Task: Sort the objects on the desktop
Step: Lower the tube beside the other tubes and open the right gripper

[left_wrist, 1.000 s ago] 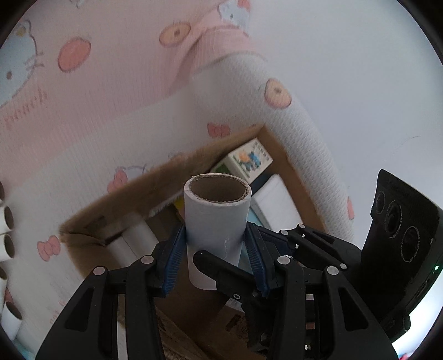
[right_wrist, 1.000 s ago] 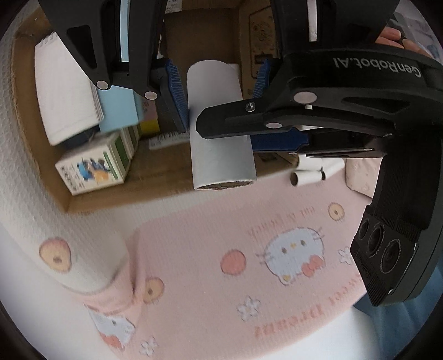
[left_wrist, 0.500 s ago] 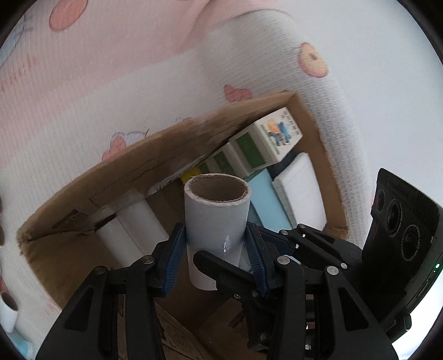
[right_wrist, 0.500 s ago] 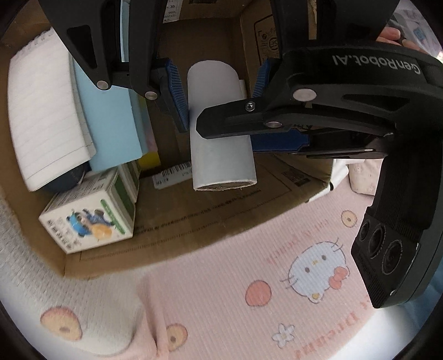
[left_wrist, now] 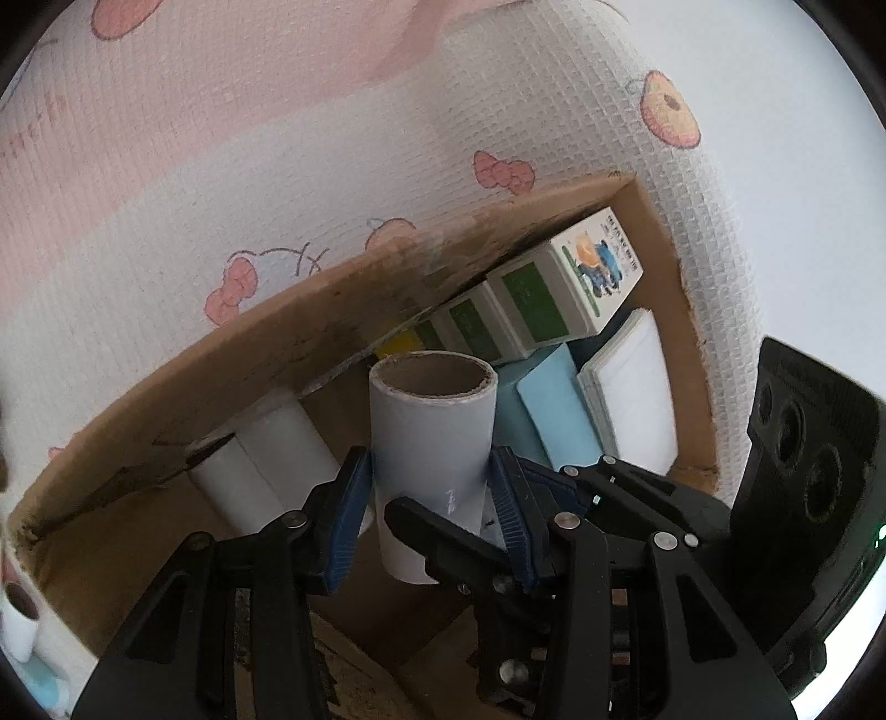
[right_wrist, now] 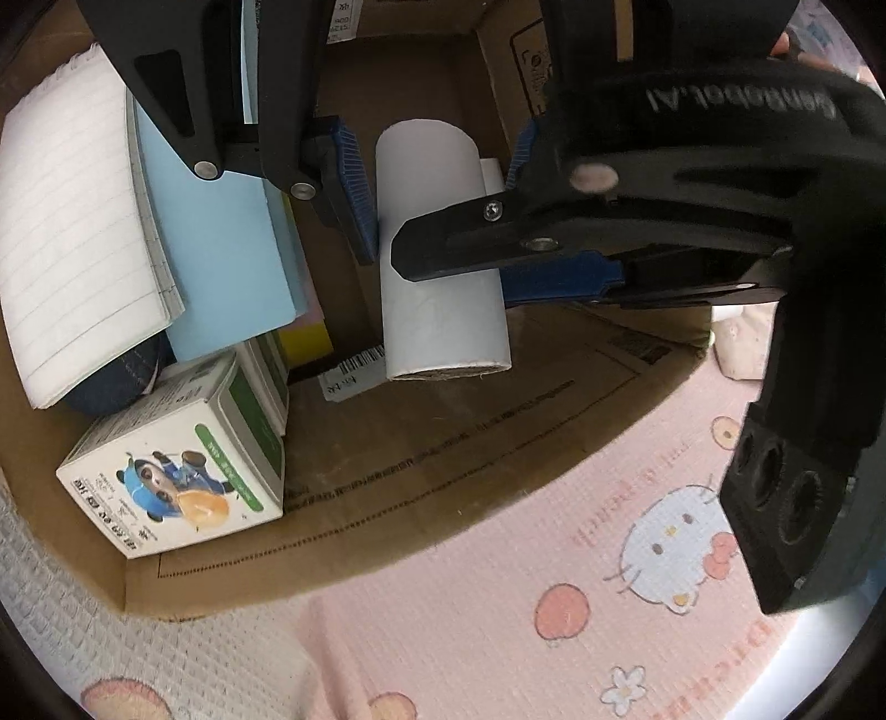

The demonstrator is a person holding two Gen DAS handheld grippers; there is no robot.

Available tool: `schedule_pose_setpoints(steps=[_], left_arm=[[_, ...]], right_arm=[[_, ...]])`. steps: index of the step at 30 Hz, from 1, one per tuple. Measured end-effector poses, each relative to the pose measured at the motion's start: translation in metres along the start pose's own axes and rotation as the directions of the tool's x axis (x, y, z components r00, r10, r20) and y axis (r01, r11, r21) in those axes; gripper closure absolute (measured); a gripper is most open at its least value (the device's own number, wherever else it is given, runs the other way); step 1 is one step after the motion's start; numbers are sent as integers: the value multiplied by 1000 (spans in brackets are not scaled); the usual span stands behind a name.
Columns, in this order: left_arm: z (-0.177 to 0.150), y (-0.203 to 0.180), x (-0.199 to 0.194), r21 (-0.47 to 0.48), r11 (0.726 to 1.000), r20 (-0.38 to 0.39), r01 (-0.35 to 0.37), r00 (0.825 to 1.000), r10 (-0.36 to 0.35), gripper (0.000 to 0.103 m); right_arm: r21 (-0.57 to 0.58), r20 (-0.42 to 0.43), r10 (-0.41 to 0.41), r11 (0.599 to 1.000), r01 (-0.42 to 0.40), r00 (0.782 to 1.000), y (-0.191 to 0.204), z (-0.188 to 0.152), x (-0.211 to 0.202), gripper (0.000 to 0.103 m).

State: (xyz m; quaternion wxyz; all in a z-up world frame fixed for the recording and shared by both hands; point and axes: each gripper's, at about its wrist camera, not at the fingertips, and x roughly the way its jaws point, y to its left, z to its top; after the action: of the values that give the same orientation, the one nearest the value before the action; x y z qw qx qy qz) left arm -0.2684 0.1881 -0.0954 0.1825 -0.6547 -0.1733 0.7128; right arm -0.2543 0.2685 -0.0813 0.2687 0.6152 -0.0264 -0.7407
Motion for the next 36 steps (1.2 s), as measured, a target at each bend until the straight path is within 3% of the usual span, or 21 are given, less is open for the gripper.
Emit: schedule_pose_setpoints(steps=[5, 8, 10, 12, 13, 21, 28, 31, 33, 36], left_arm=[[-6, 0, -25, 51, 997, 71, -62, 996, 58, 54], [-8, 5, -42, 83, 995, 121, -50, 992, 39, 55], [-9, 7, -50, 114, 993, 145, -42, 989, 25, 62], [-11, 8, -55, 143, 989, 163, -33, 987, 9, 84], [-8, 10, -57, 145, 989, 163, -26, 987, 2, 85], [-14, 21, -60, 158, 987, 161, -37, 987, 12, 86], [-18, 32, -70, 127, 992, 167, -9, 986, -13, 86], [-18, 35, -69, 130, 992, 165, -11, 986, -11, 86], [-18, 37, -68, 128, 992, 159, -10, 987, -10, 86], [-20, 39, -70, 130, 992, 159, -2, 987, -19, 86]], right_arm=[[17, -23, -21, 1000, 21, 1000, -2, -1, 4, 62], [15, -29, -44, 999, 44, 999, -2, -1, 5, 62], [0, -48, -69, 998, 69, 996, 1, 0, 8, 62], [-37, -71, -122, 992, 119, 990, 8, 0, 14, 62], [-51, -84, -140, 989, 136, 987, 10, -1, 17, 62], [-117, -174, -264, 962, 247, 949, 22, 3, 47, 62], [-251, -192, -437, 888, 386, 879, 36, 5, 68, 62], [-287, -180, -443, 878, 384, 878, 42, 4, 71, 62], [-284, -216, -397, 900, 332, 892, 44, 3, 76, 62], [-246, -247, -398, 908, 341, 883, 36, 4, 81, 62]])
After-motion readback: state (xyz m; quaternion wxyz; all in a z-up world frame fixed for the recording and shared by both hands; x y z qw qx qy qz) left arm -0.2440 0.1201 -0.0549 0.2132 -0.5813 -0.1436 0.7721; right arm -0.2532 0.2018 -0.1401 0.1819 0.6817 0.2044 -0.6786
